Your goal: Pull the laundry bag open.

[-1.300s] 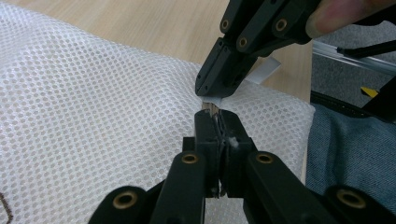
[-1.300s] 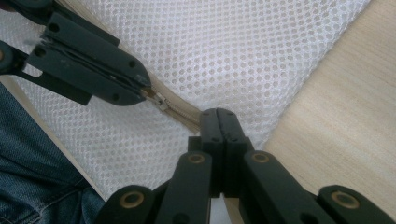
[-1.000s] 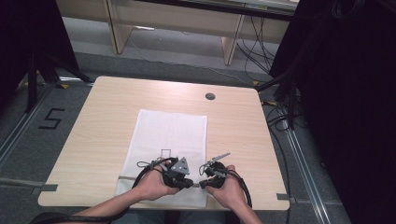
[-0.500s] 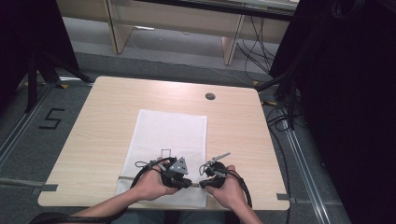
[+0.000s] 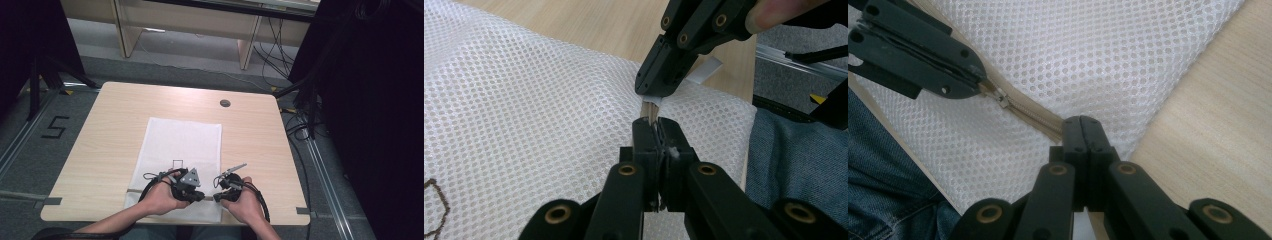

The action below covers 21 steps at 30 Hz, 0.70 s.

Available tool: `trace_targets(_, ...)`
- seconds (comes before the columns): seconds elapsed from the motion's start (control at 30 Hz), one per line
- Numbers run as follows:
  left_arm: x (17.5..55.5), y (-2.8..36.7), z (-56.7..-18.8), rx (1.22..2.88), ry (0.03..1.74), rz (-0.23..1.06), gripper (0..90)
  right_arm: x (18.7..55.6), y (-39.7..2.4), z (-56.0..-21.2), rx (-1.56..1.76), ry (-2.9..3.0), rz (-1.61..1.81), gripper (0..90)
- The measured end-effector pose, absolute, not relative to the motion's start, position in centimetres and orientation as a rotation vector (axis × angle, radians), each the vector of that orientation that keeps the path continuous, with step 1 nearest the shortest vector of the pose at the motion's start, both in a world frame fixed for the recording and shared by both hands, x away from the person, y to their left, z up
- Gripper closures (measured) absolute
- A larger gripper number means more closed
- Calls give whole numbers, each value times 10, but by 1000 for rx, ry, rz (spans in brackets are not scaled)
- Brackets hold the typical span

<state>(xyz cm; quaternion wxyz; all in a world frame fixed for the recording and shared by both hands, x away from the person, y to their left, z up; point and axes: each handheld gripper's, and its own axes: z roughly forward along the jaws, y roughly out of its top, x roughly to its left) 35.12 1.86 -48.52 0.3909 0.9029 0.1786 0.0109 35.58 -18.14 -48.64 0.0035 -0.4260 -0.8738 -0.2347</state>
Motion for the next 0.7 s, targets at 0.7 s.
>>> trace_targets(0.7, 351, 27, -483, 2276, 472, 17, 874, 356, -181, -486, -1335, -2740, -735, 900)
